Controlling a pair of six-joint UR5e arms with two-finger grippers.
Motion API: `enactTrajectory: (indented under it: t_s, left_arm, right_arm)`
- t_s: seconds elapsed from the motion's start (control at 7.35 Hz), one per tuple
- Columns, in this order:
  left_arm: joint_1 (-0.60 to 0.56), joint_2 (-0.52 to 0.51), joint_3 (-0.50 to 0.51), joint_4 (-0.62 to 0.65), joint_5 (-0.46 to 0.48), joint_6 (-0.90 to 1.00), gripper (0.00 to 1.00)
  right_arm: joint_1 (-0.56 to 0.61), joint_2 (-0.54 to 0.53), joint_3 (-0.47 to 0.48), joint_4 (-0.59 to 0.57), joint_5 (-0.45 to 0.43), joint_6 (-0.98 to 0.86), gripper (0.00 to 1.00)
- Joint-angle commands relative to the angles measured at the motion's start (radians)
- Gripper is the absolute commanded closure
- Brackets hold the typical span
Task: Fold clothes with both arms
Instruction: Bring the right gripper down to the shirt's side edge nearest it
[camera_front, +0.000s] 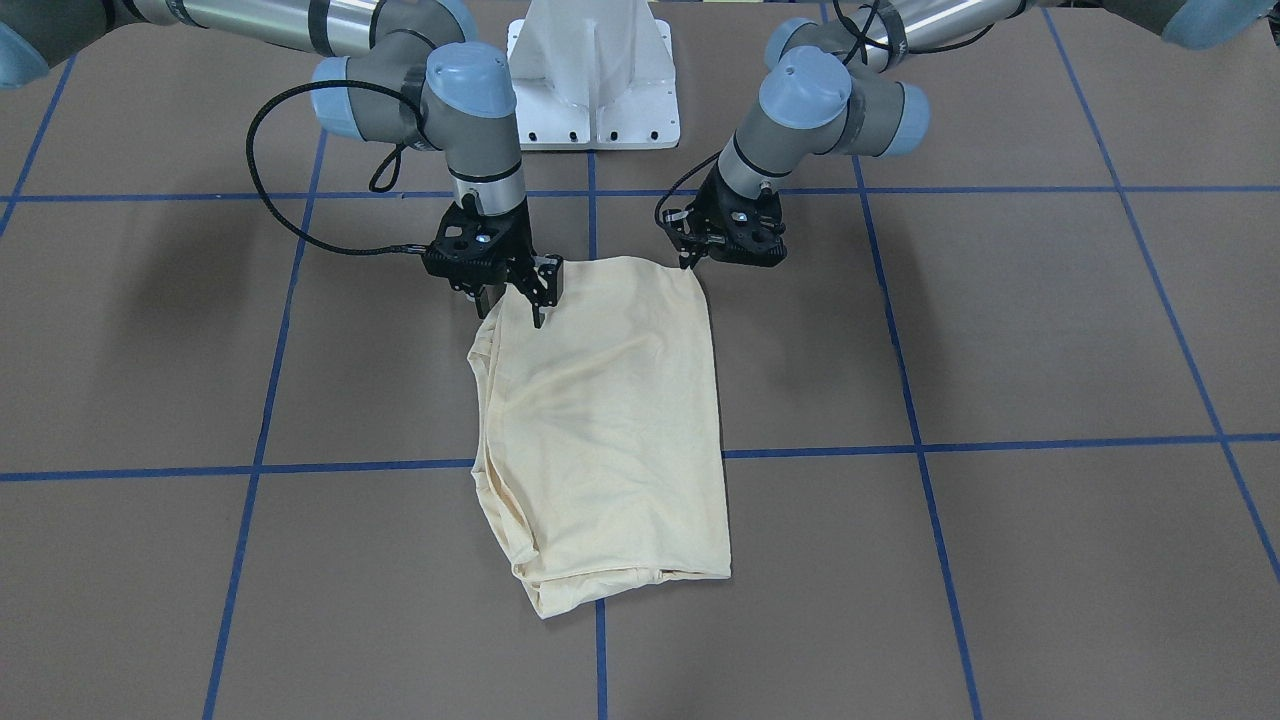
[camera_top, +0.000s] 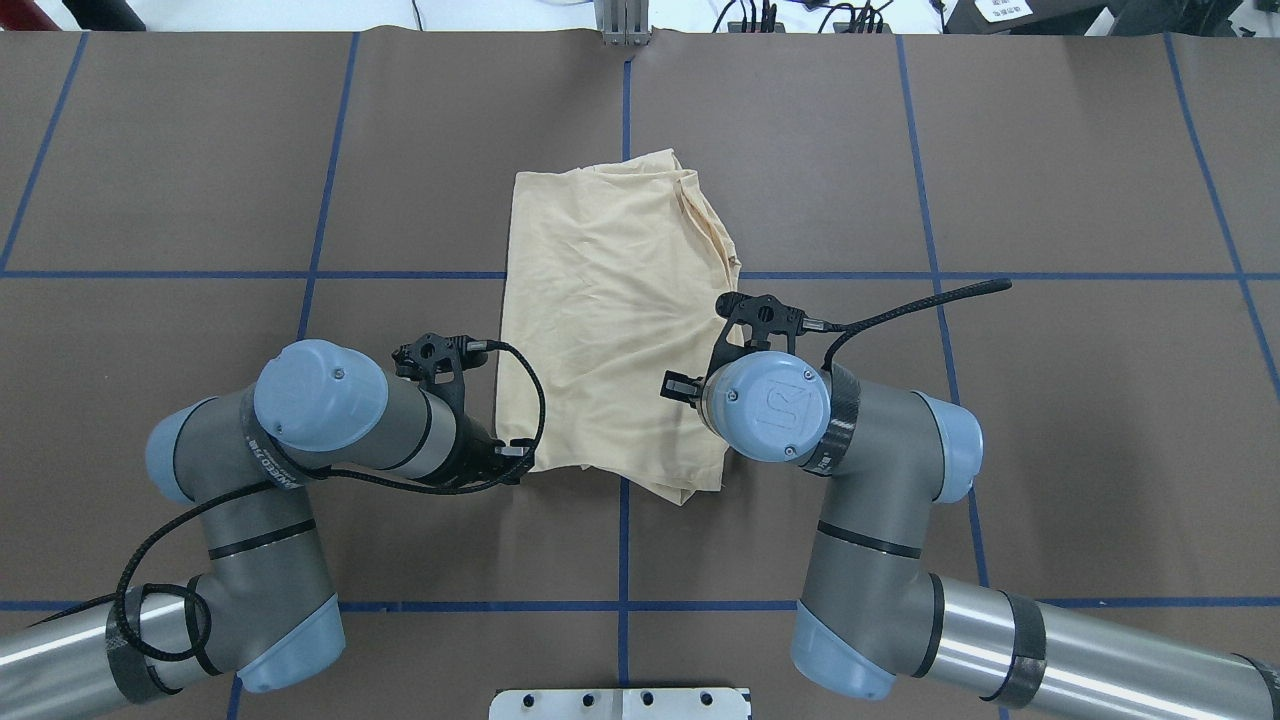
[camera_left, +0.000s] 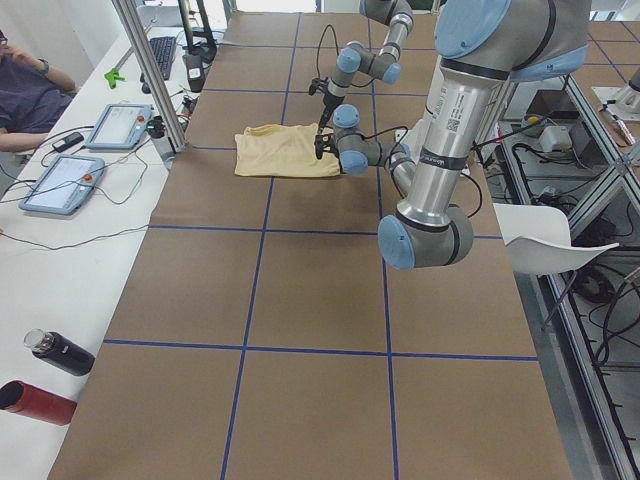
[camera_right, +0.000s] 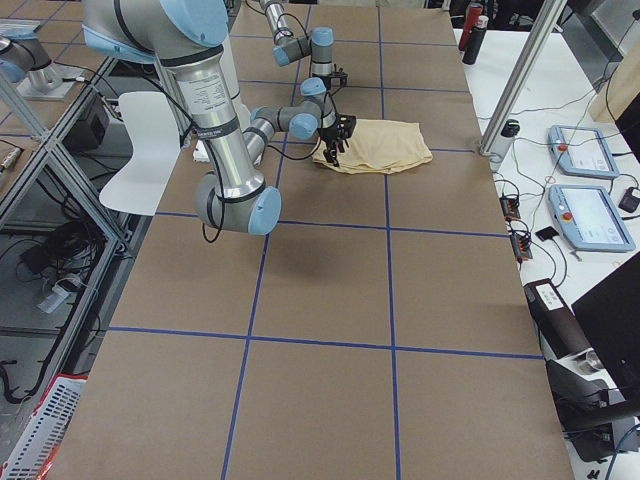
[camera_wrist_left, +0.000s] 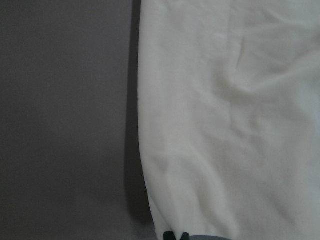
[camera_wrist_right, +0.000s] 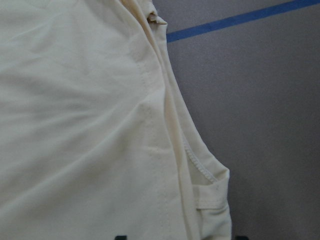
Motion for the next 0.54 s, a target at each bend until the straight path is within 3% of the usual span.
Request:
enactTrajectory:
  t_s: [0.0, 0.41]
  left_arm:
    - [0.0, -0.001, 0.0, 0.0, 0.0, 0.0, 1.0]
    - [0.0, -0.001, -0.001, 0.0, 0.0, 0.0, 1.0]
  right_arm:
    - [-0.017, -0.017, 0.0, -0.001, -0.03, -0.007, 0.22]
    - [-0.024, -0.014, -0.002, 0.001, -0.033, -0.007, 0.43]
